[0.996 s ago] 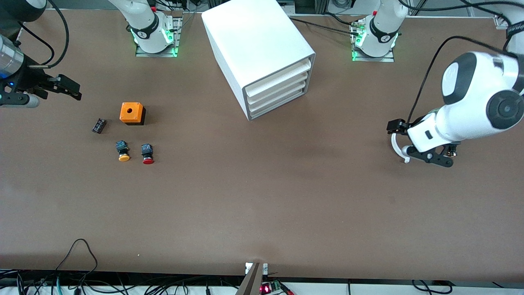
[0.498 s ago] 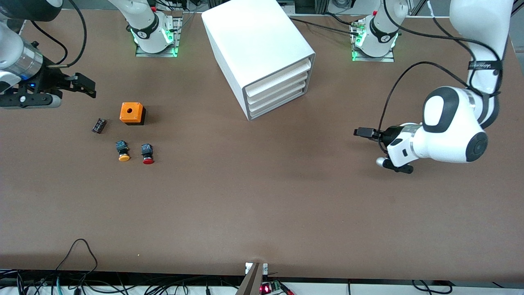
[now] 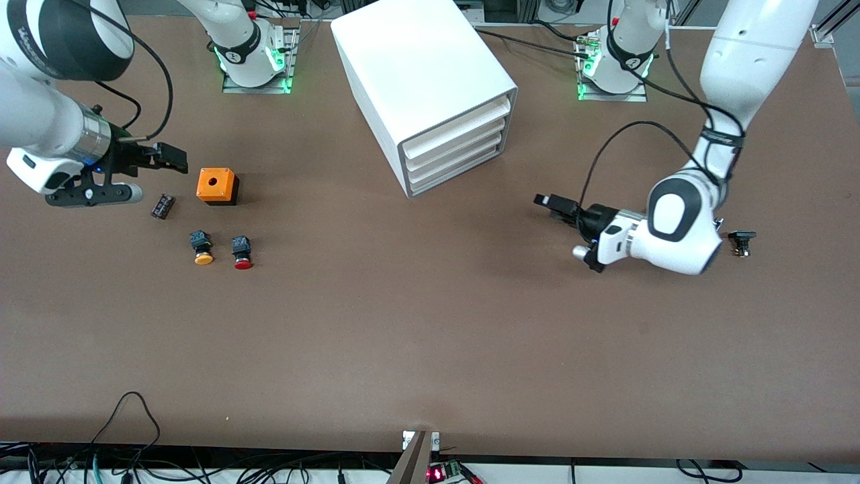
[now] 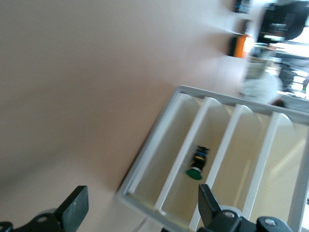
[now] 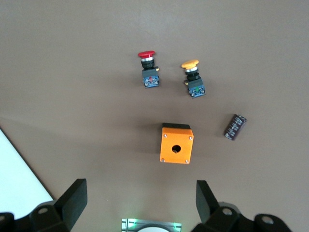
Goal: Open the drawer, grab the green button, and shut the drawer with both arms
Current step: 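Grasp the lowest drawer's front edge with the left gripper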
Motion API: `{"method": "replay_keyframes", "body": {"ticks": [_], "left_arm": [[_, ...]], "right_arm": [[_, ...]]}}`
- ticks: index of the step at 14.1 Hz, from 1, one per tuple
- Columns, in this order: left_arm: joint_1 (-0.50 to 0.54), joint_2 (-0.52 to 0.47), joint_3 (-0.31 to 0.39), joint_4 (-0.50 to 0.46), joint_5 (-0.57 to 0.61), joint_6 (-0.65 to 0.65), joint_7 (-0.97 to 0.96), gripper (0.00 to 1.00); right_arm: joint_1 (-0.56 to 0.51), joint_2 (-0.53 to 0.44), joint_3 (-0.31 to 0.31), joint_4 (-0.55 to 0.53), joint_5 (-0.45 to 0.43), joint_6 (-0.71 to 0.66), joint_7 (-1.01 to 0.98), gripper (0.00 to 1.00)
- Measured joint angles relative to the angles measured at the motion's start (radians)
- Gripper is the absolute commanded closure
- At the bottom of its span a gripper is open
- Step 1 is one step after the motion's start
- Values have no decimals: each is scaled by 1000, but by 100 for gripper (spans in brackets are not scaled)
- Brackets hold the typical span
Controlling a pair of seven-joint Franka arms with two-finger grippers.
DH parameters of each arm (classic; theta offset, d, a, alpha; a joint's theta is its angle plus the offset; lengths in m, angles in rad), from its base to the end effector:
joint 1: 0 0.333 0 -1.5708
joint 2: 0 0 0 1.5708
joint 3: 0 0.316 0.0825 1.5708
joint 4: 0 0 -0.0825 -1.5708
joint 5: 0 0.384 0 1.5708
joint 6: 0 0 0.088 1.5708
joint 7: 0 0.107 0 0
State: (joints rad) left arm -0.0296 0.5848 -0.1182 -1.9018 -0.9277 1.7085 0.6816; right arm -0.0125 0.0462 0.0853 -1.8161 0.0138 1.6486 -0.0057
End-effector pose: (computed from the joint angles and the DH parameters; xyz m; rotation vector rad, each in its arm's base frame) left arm 0.5450 -0.1557 0.1886 2.0214 -0.3037 -0.5311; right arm 0.5503 0.0408 0.4904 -3.1111 -0.1187 0.3344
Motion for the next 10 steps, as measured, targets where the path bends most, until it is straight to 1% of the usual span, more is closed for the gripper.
{"method": "replay_keyframes", "body": {"ticks": [1,3,8,10], "left_arm": [[-18,18,-1,-39,-58,0,67,1],[-55,39,-10,-94,-115,0,154,3],[-134,48,-90,-166,-155,13,205,14],[-151,49,-123,-182,-159,66,211,27]], "right_arm": [[0,16,0,11,16,5,0,0],[3,41,2,32,33,8,-2,0],[35,68,5,40,36,38,-3,0],[42,72,7,40,36,51,-3,0]]}}
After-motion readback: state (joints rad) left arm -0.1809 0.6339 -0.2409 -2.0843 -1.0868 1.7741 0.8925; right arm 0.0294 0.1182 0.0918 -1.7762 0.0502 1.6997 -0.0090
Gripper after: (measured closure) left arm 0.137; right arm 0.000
